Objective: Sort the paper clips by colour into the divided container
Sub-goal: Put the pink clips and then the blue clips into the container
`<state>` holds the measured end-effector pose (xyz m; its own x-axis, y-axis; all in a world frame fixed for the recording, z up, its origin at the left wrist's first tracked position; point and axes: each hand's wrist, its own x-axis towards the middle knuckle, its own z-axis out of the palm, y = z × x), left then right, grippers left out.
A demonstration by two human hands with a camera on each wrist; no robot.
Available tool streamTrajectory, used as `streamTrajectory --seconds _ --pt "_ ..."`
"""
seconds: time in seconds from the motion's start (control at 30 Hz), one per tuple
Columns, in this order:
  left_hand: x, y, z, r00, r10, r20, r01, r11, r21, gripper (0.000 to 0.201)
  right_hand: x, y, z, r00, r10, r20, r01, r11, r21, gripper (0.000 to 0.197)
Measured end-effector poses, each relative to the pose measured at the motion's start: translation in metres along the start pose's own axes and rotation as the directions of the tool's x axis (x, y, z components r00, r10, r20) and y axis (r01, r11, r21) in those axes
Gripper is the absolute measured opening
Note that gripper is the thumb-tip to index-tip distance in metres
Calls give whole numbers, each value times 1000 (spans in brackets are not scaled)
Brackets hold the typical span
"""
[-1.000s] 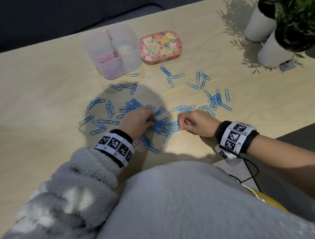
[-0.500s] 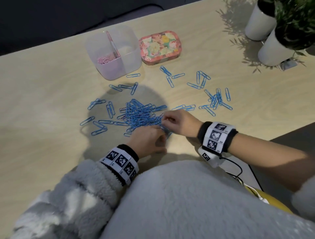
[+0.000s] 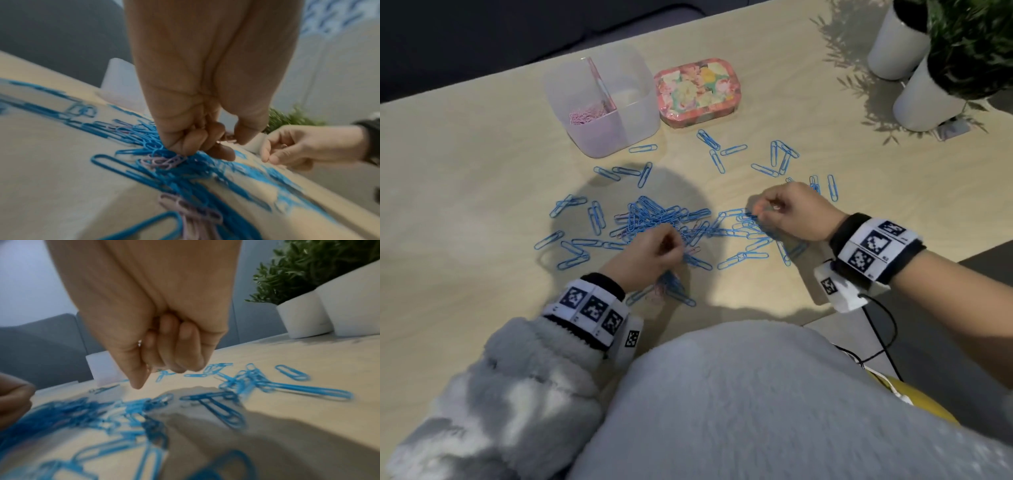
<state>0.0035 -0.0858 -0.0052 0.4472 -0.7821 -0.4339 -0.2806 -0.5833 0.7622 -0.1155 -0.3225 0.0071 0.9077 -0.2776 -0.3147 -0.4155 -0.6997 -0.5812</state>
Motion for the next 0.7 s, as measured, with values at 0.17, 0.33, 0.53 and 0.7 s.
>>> streamTrajectory --seconds 0.17,0.33,0.53,0.7 --pt "10 8 -15 983 -183 -6 174 943 -283 19 32 -39 22 988 -92 122 115 974 -193 19" --pt "16 18 -21 972 -235 21 227 904 -363 27 46 -37 20 959 -39 282 113 961 -253 15" --pt "28 16 -14 985 -88 -151 93 995 28 26 34 2 -35 980 64 188 -28 981 -190 9" --pt "41 24 3 966 59 -253 51 912 407 16 21 6 -46 990 140 -29 -142 939 -315 10"
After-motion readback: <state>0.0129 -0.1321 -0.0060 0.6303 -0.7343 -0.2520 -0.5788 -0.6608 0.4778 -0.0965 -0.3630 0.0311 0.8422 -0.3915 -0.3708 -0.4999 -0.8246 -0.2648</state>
